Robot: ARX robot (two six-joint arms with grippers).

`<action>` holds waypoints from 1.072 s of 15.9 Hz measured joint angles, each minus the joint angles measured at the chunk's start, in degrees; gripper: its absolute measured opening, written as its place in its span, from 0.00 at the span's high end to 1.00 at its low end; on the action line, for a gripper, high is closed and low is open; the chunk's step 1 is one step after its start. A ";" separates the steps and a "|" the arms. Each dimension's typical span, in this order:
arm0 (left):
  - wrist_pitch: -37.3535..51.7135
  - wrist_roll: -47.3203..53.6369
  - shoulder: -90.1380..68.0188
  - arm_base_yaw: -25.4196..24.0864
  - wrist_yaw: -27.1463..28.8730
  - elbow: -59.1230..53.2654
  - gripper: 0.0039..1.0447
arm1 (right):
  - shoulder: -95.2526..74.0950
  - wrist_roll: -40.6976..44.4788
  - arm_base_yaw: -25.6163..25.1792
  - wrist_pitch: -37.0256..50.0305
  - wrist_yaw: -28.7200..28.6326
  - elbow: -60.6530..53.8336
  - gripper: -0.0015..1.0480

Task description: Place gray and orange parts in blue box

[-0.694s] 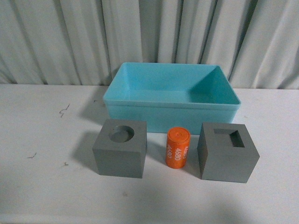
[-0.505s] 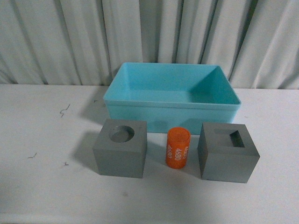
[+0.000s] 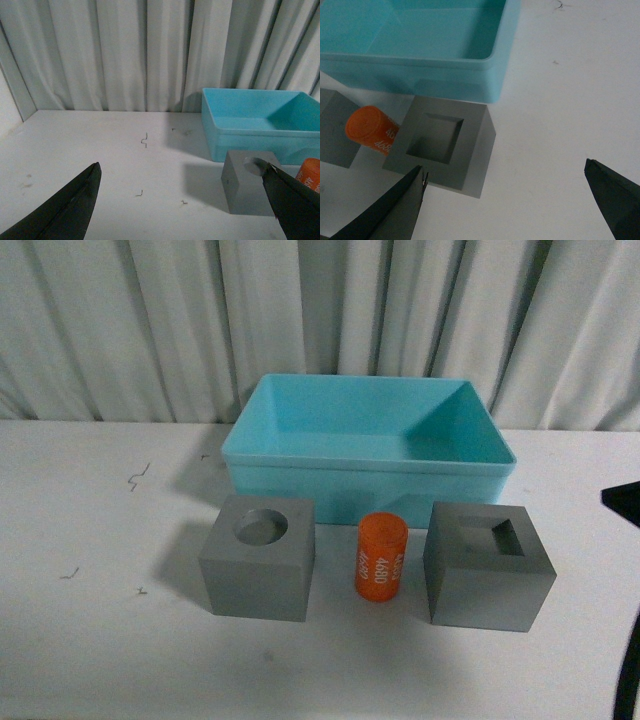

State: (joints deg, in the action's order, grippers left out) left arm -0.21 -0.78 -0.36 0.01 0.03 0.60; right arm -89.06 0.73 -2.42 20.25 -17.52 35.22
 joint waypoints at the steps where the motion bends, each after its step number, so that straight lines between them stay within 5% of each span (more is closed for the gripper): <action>1: 0.00 0.00 0.00 0.00 0.00 0.00 0.06 | -1.31 -0.85 1.88 0.00 1.73 0.15 0.06; 17: 0.00 0.00 0.00 0.00 0.00 0.00 0.06 | -15.34 -4.42 11.06 -1.01 13.99 9.03 0.06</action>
State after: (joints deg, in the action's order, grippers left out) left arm -0.21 -0.78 -0.36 0.01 0.03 0.60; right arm -104.40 -3.68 8.64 19.25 -3.53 44.25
